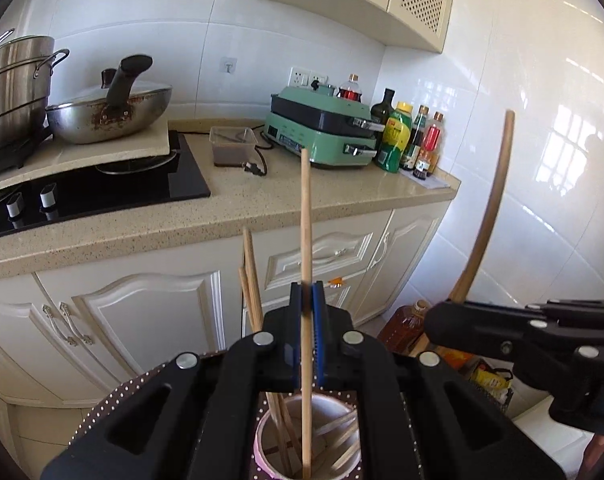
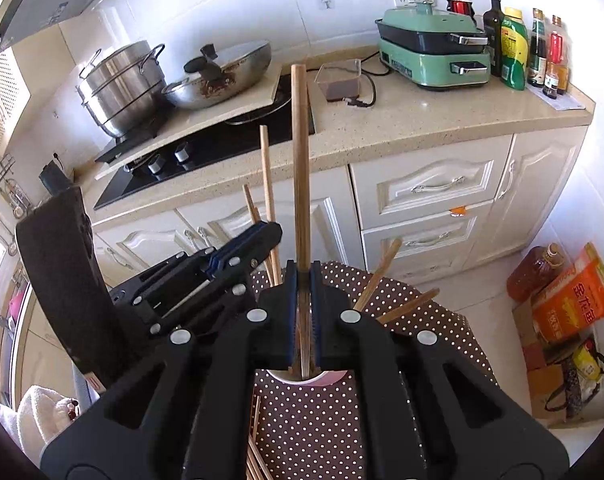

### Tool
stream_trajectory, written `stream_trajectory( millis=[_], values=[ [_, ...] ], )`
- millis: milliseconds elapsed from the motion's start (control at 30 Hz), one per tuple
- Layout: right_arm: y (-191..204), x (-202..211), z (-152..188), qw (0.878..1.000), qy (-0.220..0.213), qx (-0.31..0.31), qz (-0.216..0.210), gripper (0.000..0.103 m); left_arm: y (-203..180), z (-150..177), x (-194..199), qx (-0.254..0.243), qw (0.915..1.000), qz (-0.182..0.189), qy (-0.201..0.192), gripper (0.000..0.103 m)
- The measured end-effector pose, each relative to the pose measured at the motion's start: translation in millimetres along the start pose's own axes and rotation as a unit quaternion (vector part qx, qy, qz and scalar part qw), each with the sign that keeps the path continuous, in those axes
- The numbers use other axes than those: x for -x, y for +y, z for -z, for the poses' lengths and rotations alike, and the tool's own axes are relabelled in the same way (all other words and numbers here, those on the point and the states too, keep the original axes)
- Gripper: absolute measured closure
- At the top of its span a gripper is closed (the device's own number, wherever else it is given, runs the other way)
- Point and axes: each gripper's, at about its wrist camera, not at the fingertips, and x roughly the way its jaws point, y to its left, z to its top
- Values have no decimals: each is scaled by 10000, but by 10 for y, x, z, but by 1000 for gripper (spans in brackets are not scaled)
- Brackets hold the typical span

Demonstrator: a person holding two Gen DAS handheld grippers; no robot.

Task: Organize utensils
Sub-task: 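Lower the chopsticks into the pink cup and open both grippers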

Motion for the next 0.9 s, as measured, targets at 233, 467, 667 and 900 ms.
stream_trajectory(
  millis=[233,467,667,900],
  values=[
    [-11,-129,130,9998,208,3,43,96,15,228,25,-37,9993,53,367,97],
    [-39,-240,237,9985,461,-308,21,96,18,327,119,-85,9977,26,668,97],
    [43,-194,279,9982,434,-393,95,96,88,326,312,77,9971,-7,753,80],
    [79,-14,340,9981,243,-538,184,75,174,331,588,184,9965,-86,816,78]
  ],
)
